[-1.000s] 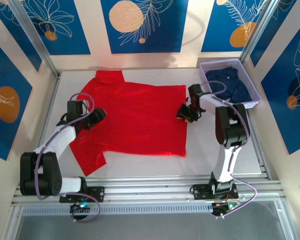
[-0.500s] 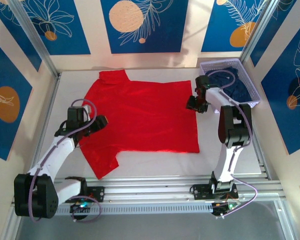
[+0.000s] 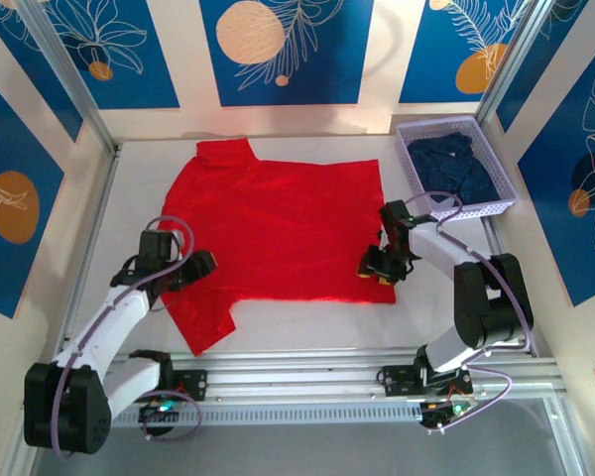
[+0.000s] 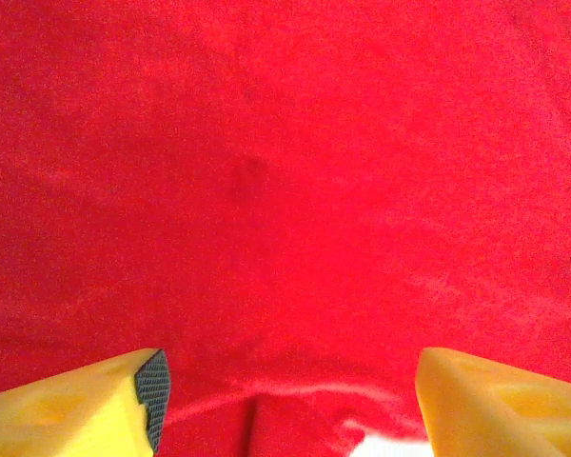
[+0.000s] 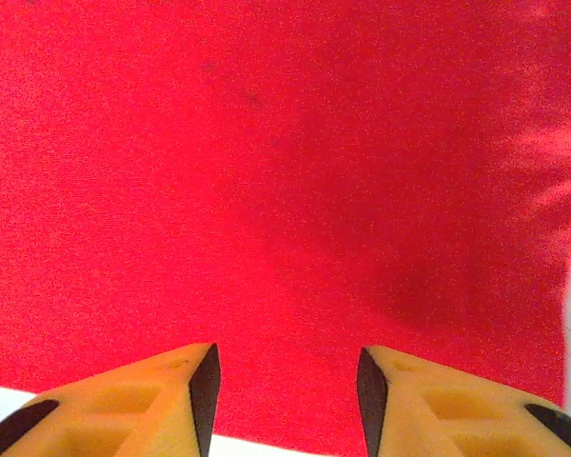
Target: Fold the inside-out t-shirt
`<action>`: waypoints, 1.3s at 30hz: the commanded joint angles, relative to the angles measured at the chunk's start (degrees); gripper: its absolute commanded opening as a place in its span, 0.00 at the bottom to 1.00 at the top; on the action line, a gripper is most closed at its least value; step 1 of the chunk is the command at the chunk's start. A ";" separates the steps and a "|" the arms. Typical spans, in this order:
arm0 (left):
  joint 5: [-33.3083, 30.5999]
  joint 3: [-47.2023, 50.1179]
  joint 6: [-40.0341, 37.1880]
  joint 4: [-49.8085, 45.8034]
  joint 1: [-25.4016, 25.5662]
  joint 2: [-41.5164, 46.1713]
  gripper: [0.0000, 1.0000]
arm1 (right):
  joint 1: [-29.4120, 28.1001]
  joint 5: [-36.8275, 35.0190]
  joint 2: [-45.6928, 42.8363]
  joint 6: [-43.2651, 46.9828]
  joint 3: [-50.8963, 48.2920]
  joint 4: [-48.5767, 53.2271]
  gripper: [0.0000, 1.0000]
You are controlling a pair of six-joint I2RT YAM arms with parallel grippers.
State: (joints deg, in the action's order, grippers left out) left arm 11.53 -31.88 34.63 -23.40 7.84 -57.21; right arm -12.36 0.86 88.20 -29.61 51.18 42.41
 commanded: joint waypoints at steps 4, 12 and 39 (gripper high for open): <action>-4.05 3.95 5.79 -8.15 2.48 4.23 0.69 | 2.57 -0.82 3.33 -0.60 0.00 1.35 0.42; -3.91 7.47 8.36 -10.12 4.36 2.79 0.69 | 3.76 -10.03 9.66 1.80 3.58 4.27 0.37; -4.37 3.74 6.08 -14.29 3.98 2.63 0.69 | 7.66 -15.66 7.30 3.93 9.86 5.41 0.35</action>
State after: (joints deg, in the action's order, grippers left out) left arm 4.49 -26.35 40.21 -34.79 11.75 -55.99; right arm -4.47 -14.26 98.78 -26.72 59.18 47.33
